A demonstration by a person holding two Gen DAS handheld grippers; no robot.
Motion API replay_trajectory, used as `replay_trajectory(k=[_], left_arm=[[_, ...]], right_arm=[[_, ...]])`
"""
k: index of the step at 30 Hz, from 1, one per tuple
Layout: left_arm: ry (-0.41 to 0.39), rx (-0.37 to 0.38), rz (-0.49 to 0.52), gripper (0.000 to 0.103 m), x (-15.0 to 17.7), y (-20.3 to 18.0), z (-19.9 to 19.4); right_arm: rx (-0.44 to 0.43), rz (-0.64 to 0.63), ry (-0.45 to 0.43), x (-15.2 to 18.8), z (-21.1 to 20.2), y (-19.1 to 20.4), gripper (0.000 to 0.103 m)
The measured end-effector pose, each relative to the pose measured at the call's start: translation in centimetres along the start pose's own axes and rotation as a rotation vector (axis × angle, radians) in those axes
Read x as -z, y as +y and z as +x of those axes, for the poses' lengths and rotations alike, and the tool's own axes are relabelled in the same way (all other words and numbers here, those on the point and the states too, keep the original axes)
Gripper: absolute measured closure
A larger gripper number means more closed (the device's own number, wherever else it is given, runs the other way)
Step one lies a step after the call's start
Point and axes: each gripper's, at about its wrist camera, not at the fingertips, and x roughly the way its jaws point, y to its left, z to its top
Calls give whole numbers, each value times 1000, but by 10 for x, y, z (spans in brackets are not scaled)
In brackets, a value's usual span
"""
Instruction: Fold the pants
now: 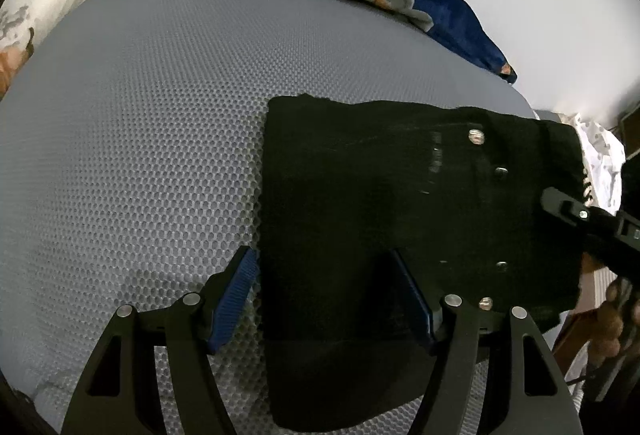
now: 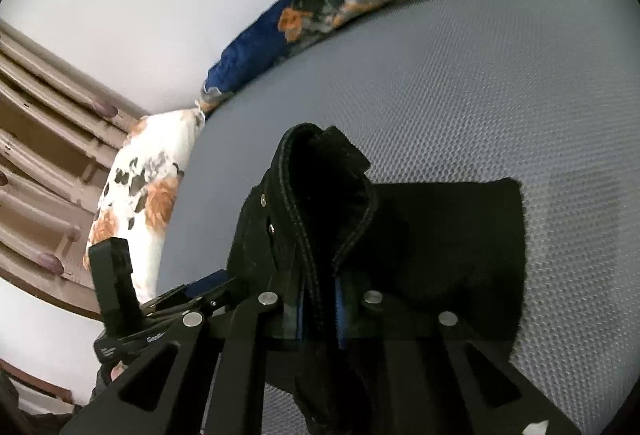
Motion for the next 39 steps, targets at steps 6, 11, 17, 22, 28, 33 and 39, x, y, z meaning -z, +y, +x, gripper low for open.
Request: replay_trajectory(k=[6,11,17,22,28,33,39], left_arm=[[1,5,-2,34,-2,-1,0],[15,-6,10,34,-6,-5,9],[46,-15,25,34,-7,-7,26],[61,-27,48,34,-3,-7,34],[83,-2,89,34,11,-10,28],[91,2,132,34,28,-19,25],[100,-1,153,34,35,-21,20]], right_arm=[[34,99,-49,6,-21,-34,92],[108,185,-26,16,-5,-79,93],[136,194,-14,19,7,-94,83],[188,168,-16,24,-7,-87,76],[177,182,-50,48,-43,-81,75],[192,140,-19,69,-48,-69,89],[244,95,-23,77,-53,-57,93]])
